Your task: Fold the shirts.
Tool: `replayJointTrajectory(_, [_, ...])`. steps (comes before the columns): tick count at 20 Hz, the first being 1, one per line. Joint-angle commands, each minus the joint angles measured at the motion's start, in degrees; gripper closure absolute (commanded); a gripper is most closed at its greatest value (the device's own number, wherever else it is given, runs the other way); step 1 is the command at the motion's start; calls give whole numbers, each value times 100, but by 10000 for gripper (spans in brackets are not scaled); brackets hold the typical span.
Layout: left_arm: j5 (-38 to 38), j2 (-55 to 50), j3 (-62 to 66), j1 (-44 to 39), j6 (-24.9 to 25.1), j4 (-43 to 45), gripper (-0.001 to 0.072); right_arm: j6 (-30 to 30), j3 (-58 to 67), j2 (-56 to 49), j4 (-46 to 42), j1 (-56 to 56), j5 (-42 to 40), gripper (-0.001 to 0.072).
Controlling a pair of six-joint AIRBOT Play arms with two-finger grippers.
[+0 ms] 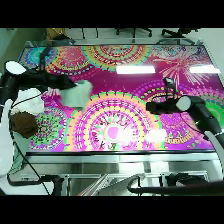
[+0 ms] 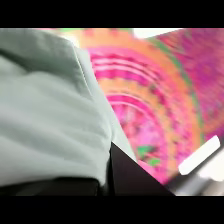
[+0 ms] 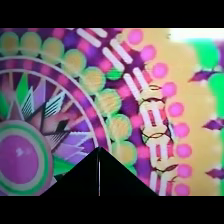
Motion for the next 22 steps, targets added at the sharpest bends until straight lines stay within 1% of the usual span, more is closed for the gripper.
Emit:
replayJointTrajectory(1, [-55, 739, -553, -1228, -199, -332, 693, -323, 197, 7, 131, -807, 811, 694])
replayJointTrajectory(4, [570, 940, -1408, -2286, -354, -240, 692, -619, 197, 4, 201, -1176, 1165, 693])
replayJointTrajectory(6, [1207, 831, -1847, -2787, -369, -243, 691, -673, 197, 2, 201, -1200, 1202, 693])
replayJointTrajectory(8, [1825, 621, -2188, -3119, -409, -251, 688, -673, 197, 0, 203, -1196, 1222, 692])
replayJointTrajectory(10, [1985, 372, -2249, -3220, -457, -275, 678, -675, 197, -2, 203, -1200, 1300, 685])
replayJointTrajectory(11, [1912, 278, -2179, -3187, -457, -289, 358, -741, 197, -2, 225, -1200, 1340, 660])
replayJointTrajectory(12, [1742, 210, -2035, -3093, -476, -291, 21, -758, 199, -2, 267, -1209, 1384, 511])
replayJointTrajectory(13, [1453, 170, -1805, -2911, -566, -289, 1, -774, 203, -7, 365, -1211, 1467, 406])
replayJointTrajectory(16, [356, 293, -1104, -2118, -568, -256, 1, -1198, 203, -37, 505, -1211, 1668, 406])
replayJointTrajectory(17, [63, 400, -1014, -1829, -570, -197, 1, -1213, 201, -72, 507, -1209, 1768, 393])
replayJointTrajectory(18, [-184, 551, -1051, -1537, -612, -35, 1, -1292, 201, -140, 529, -1207, 1939, 236])
replayJointTrajectory(19, [-319, 734, -1231, -1294, -671, 219, 1, -1427, 195, -234, 645, -1191, 2120, 154])
replayJointTrajectory(21, [-225, 1193, -2072, -962, -717, 621, 1, -1794, 125, -450, 1150, -1187, 2411, 154])
replayJointTrajectory(22, [-37, 1408, -2625, -848, -710, 625, 1, -2020, 31, -551, 1543, -1169, 2487, 154])
